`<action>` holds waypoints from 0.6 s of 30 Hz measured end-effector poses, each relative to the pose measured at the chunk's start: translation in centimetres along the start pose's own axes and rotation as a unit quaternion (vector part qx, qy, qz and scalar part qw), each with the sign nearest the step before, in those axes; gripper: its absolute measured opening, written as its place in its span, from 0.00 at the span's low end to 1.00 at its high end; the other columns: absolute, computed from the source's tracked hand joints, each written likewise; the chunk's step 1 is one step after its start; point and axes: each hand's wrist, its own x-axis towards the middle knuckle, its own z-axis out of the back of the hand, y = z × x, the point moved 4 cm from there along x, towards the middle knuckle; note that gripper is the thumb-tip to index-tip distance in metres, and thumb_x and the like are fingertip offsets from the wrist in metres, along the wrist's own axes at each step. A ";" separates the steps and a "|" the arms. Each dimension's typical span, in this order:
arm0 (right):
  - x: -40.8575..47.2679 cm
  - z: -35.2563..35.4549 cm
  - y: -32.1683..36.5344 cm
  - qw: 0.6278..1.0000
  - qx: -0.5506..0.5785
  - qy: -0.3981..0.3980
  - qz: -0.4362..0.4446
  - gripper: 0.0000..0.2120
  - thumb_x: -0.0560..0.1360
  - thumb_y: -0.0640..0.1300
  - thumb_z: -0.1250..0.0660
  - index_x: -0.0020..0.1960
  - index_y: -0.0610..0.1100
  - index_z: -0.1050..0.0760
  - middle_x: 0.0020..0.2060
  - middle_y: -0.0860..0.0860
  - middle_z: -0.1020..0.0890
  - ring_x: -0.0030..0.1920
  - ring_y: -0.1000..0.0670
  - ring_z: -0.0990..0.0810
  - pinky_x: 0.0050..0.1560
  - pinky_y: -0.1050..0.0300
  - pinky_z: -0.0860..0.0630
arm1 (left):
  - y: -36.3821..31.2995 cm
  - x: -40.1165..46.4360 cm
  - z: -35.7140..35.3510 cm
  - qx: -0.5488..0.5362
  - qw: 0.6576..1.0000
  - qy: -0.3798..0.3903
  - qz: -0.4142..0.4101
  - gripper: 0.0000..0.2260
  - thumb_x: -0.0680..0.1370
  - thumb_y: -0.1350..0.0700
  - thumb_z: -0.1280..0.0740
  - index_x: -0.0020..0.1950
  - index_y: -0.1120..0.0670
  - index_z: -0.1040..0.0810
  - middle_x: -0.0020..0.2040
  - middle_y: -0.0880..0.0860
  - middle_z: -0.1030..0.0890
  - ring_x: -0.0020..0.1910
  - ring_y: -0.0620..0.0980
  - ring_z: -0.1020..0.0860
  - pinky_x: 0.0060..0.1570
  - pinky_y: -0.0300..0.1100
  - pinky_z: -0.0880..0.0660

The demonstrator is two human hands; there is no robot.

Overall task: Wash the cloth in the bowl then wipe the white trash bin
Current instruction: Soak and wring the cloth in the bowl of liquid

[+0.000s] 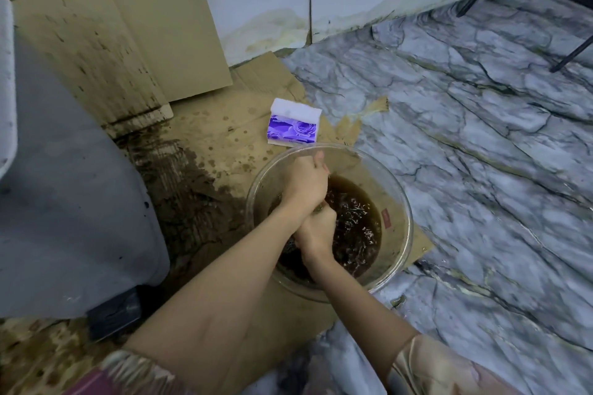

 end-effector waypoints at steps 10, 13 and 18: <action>-0.3 0.5 0.6 0.988 -0.138 -0.021 0.063 0.07 0.75 0.45 0.35 0.51 0.43 0.26 0.40 0.50 0.20 0.43 0.48 0.21 0.39 0.56 0.28 | 0.3 0.5 0.0 0.049 0.998 -0.046 0.018 0.22 0.83 0.51 0.49 0.41 0.59 0.21 0.46 0.65 0.18 0.46 0.65 0.20 0.47 0.51 0.23; -0.6 0.8 1.1 0.976 -0.191 -0.020 0.101 0.13 0.73 0.47 0.34 0.56 0.44 0.28 0.46 0.44 0.17 0.48 0.41 0.20 0.47 0.49 0.24 | 0.1 -0.1 0.4 0.005 0.999 -0.032 0.014 0.20 0.83 0.51 0.48 0.37 0.53 0.23 0.36 0.61 0.18 0.41 0.60 0.19 0.49 0.49 0.24; -1.0 0.8 1.8 0.950 -0.295 -0.010 0.102 0.17 0.72 0.48 0.34 0.59 0.44 0.28 0.50 0.45 0.18 0.51 0.41 0.20 0.45 0.53 0.26 | -1.0 -1.3 2.1 0.094 0.986 0.127 0.046 0.22 0.74 0.42 0.32 0.60 0.55 0.25 0.53 0.49 0.25 0.56 0.48 0.26 0.56 0.43 0.28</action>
